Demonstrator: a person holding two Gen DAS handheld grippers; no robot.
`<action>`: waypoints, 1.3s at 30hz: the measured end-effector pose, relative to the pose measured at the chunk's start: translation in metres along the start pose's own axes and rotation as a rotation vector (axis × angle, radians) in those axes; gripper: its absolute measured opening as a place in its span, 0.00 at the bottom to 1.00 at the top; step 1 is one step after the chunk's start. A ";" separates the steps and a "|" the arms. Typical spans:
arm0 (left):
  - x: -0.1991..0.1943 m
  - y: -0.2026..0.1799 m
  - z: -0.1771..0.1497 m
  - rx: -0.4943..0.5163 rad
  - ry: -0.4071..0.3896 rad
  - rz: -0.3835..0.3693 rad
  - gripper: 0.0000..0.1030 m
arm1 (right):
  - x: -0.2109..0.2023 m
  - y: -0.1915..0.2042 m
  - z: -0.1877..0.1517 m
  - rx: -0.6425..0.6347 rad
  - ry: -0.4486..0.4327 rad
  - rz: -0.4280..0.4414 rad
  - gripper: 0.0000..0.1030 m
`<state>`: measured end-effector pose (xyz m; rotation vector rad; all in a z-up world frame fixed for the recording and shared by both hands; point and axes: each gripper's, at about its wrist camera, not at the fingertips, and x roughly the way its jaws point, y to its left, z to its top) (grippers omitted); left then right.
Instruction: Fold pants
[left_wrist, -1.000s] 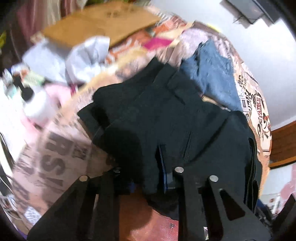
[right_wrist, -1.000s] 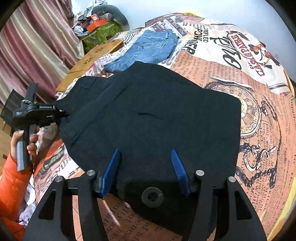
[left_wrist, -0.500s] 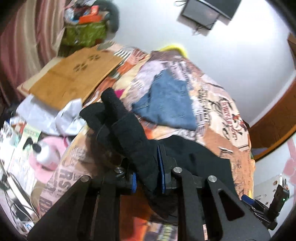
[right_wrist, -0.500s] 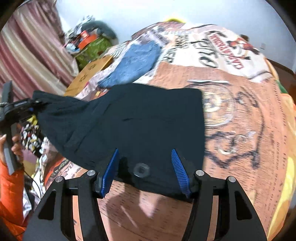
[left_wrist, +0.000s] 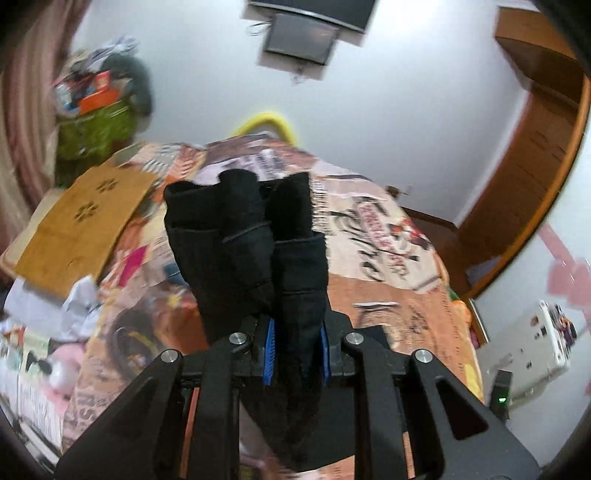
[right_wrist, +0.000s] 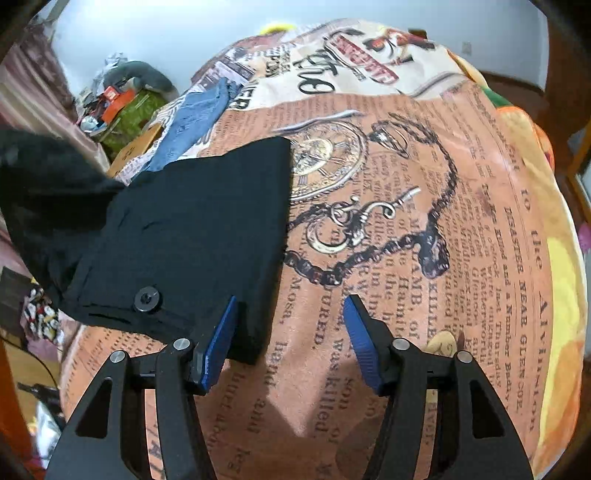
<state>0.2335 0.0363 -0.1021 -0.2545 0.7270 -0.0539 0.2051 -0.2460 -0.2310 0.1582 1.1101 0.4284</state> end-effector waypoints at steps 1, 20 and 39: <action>0.003 -0.013 0.002 0.026 0.006 -0.021 0.18 | 0.000 0.001 0.001 -0.003 0.000 0.004 0.56; 0.121 -0.159 -0.117 0.335 0.467 -0.278 0.16 | -0.017 0.000 -0.015 -0.011 -0.005 0.045 0.56; 0.101 -0.107 -0.052 0.405 0.242 -0.053 0.81 | -0.033 0.002 -0.027 0.025 -0.009 0.037 0.56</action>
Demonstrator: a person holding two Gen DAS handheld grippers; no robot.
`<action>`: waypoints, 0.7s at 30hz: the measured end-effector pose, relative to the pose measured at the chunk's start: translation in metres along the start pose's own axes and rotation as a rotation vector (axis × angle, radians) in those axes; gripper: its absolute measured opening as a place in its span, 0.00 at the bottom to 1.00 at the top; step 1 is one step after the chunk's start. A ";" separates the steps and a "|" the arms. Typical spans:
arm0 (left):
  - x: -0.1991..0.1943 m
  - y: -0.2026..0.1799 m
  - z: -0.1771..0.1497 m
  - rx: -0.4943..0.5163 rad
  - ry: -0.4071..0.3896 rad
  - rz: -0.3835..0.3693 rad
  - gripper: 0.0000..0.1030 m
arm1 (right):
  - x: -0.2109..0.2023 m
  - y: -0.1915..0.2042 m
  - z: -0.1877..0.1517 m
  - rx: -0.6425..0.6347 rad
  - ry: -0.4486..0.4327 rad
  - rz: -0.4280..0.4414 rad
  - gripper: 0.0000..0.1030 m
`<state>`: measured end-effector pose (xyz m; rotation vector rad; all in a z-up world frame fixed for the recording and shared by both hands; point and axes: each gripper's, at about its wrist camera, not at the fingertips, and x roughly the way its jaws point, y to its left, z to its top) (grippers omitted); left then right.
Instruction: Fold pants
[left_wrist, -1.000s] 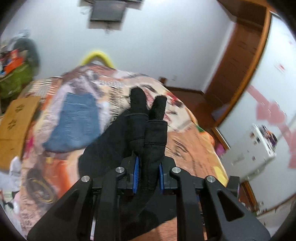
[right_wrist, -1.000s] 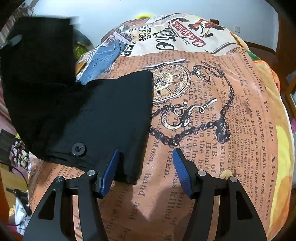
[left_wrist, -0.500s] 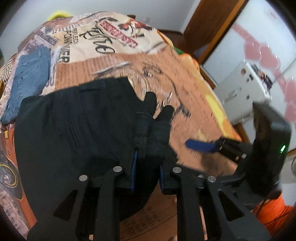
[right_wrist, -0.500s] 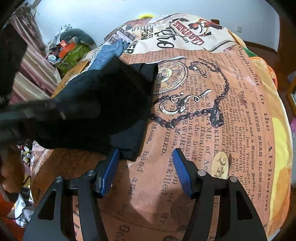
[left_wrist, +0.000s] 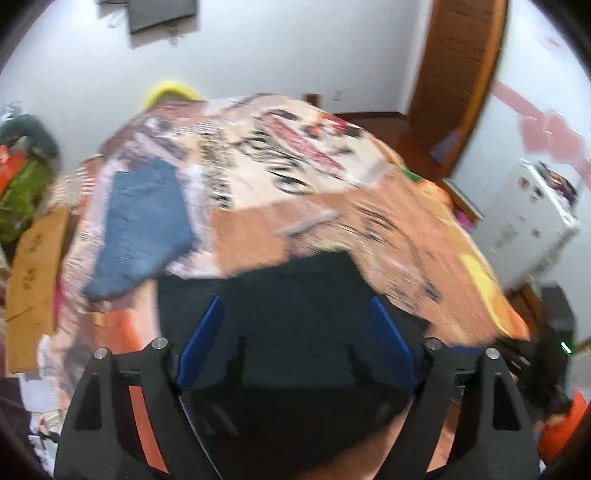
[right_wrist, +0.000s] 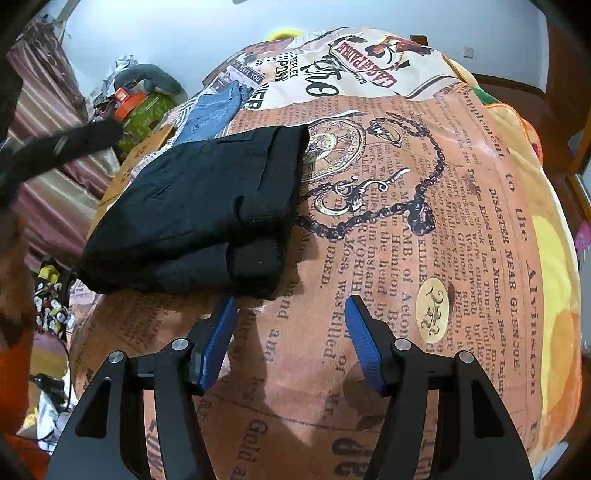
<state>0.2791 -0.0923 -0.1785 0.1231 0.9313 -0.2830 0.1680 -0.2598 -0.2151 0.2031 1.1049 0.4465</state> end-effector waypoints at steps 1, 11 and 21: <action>0.008 0.012 0.007 -0.005 0.004 0.039 0.82 | -0.001 0.001 0.000 -0.001 0.000 0.000 0.56; 0.135 0.109 0.029 -0.067 0.259 0.225 0.82 | 0.002 0.009 -0.001 0.006 0.008 0.000 0.56; 0.149 0.130 -0.020 -0.140 0.317 0.173 0.83 | 0.000 0.008 0.002 0.012 0.009 -0.038 0.56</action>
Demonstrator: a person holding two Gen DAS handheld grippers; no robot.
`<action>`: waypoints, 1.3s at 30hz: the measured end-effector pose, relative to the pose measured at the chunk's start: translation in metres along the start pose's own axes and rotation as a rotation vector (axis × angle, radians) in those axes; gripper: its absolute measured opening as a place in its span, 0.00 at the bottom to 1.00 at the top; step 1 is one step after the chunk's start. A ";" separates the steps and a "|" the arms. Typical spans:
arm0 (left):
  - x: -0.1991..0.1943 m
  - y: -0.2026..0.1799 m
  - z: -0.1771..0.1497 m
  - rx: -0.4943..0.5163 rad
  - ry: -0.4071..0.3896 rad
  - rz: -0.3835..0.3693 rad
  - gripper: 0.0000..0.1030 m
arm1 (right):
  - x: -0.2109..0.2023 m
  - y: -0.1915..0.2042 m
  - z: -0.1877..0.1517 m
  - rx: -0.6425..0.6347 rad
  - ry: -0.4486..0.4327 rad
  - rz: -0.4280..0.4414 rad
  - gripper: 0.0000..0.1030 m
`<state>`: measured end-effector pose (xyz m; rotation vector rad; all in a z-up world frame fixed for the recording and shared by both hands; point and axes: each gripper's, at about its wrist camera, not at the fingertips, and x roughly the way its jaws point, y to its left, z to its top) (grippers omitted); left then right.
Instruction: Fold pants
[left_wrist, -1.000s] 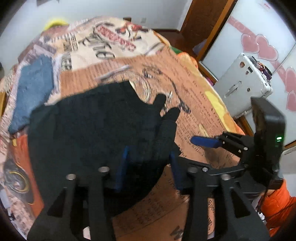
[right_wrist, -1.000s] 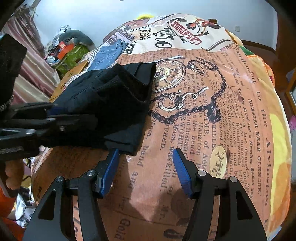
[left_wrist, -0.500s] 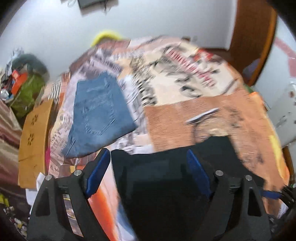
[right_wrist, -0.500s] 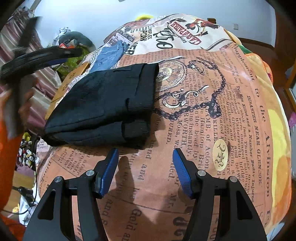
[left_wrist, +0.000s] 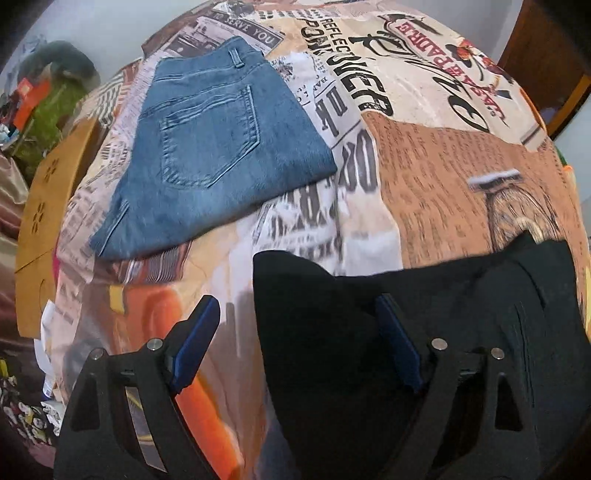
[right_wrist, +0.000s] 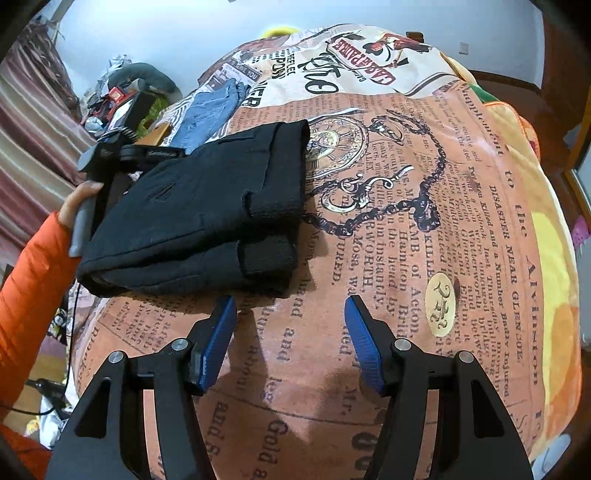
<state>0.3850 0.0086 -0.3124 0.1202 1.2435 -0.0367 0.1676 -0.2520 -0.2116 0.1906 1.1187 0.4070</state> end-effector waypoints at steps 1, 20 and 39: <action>-0.004 0.000 -0.008 0.016 -0.003 0.011 0.83 | -0.001 0.000 0.000 -0.005 -0.004 -0.008 0.56; -0.083 0.036 -0.170 -0.166 -0.031 -0.135 0.84 | -0.039 -0.005 -0.014 0.008 -0.078 -0.088 0.56; -0.135 0.011 -0.096 -0.026 -0.204 -0.162 0.81 | -0.018 0.043 0.059 -0.186 -0.156 0.022 0.56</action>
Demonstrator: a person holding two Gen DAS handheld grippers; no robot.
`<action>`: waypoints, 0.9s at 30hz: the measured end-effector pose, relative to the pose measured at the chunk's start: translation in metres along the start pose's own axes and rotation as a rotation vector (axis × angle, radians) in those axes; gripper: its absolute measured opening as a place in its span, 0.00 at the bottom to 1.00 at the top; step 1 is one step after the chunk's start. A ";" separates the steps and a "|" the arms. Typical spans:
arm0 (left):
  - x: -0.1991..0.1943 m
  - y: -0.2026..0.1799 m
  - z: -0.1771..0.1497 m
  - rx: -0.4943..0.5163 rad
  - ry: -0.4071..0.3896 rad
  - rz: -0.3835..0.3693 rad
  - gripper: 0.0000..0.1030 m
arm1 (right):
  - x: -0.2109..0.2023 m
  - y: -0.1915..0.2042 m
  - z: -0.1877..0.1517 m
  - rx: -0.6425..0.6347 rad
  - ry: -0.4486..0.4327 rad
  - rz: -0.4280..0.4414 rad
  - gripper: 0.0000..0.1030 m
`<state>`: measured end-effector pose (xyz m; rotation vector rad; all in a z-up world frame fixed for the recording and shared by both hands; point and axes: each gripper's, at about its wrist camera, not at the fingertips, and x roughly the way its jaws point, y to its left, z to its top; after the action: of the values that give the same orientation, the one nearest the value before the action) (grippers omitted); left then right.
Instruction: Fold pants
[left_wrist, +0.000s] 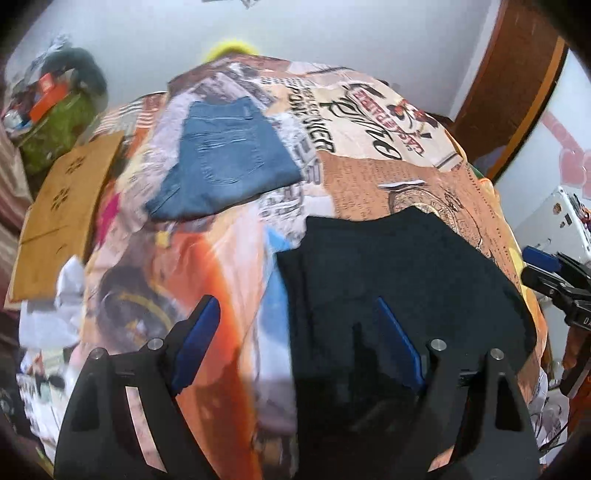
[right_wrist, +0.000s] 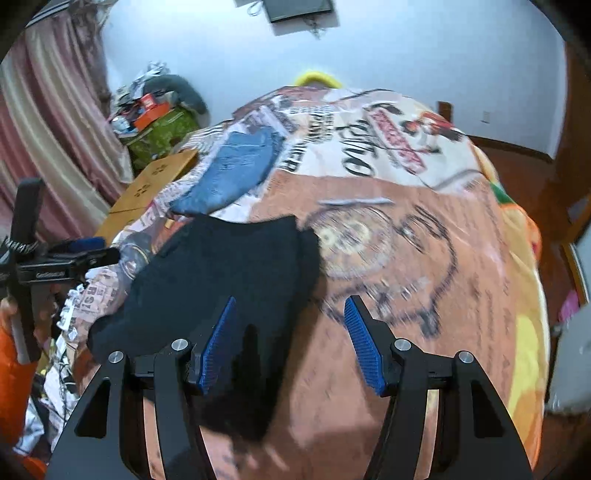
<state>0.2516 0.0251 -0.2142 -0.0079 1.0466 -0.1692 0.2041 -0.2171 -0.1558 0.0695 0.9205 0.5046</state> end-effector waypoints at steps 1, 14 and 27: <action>0.007 -0.003 0.004 0.012 0.013 -0.017 0.76 | 0.008 0.000 0.006 -0.004 0.008 0.014 0.55; 0.072 -0.020 0.017 0.078 0.096 -0.073 0.36 | 0.110 -0.020 0.033 -0.029 0.215 0.071 0.20; 0.084 -0.007 0.021 0.015 0.152 -0.065 0.57 | 0.115 -0.006 0.025 -0.196 0.187 -0.036 0.12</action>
<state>0.3100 0.0047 -0.2754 -0.0156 1.1976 -0.2399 0.2828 -0.1672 -0.2273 -0.1747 1.0482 0.5721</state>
